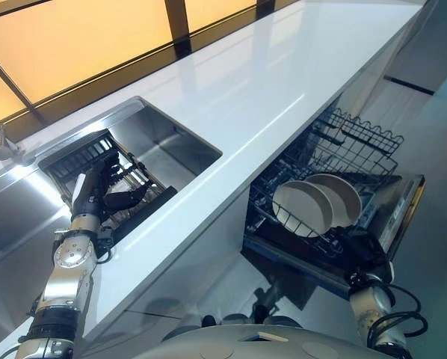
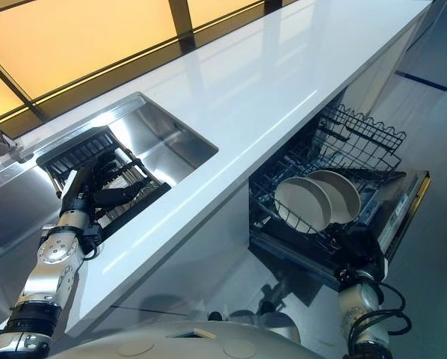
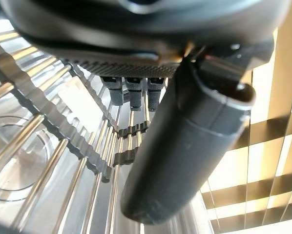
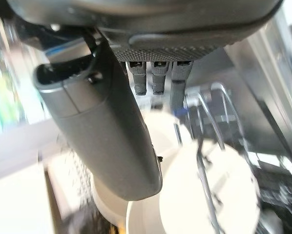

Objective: Pick up plates and place into dishwasher.

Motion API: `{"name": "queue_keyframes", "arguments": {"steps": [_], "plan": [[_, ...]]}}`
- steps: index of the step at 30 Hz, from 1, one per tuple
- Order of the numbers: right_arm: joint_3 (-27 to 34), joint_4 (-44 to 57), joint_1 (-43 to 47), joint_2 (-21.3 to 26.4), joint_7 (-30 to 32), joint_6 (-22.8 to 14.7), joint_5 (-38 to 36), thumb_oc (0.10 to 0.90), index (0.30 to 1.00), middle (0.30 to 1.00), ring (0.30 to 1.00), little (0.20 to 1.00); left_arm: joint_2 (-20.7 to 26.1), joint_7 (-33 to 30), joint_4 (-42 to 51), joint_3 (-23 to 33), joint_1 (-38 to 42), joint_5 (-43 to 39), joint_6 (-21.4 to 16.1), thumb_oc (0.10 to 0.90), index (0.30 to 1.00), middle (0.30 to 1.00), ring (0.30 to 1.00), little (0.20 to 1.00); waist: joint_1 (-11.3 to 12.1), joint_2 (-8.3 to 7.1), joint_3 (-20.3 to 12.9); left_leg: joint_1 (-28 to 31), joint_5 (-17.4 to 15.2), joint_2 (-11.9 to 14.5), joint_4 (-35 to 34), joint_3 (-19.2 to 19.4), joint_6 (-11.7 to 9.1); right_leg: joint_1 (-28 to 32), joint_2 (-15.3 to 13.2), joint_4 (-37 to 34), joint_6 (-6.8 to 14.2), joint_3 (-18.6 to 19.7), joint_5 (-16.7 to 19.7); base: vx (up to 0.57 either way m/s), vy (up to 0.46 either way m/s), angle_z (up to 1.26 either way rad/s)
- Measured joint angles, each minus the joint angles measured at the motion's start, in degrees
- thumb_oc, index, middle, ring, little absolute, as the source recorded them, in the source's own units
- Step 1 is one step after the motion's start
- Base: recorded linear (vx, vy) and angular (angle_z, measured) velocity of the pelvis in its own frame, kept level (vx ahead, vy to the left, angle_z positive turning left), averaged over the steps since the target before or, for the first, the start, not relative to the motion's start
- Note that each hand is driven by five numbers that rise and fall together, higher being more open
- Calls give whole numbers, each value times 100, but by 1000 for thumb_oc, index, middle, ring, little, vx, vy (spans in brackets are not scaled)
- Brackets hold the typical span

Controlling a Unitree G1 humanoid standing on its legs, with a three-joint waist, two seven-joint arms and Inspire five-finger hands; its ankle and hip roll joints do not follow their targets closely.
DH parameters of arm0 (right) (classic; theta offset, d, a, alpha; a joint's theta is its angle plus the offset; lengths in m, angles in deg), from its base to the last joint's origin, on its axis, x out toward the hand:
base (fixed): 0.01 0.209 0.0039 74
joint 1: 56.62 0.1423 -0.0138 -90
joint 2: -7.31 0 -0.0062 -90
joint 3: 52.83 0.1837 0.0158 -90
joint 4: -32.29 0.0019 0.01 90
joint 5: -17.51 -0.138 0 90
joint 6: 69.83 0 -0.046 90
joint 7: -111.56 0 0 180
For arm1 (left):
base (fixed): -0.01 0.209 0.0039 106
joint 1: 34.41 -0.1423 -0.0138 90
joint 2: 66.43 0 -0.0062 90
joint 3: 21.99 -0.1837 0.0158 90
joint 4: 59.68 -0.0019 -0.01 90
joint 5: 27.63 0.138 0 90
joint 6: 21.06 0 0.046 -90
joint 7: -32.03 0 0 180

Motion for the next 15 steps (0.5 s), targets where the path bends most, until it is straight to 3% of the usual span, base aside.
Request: {"name": "queue_keyframes", "arguments": {"steps": [5,12,15], "plan": [[-225,319,-134,414,-1691,654,-504,800,900,900,900,900,35,8,-9,-1,-9,6,-22,800,900,900,900,900,8,-3,0,-16,5,17,1,-13,-17,-12,-1,0,-17,-101,12,-1,-2,1],[-531,646,125,823,-2296,1090,-590,800,900,900,900,900,22,-1,-7,-24,14,6,-124,800,900,900,900,900,56,-3,0,-28,47,22,2,-19,5,-10,5,-1,-18,-126,12,0,-4,1],[-1051,983,456,866,-2749,1202,-799,800,900,900,900,900,24,-11,-68,-71,106,12,-116,800,900,900,900,900,86,-6,2,-25,56,25,3,-34,-6,-1,8,-1,-18,-144,12,12,-2,2]]}}
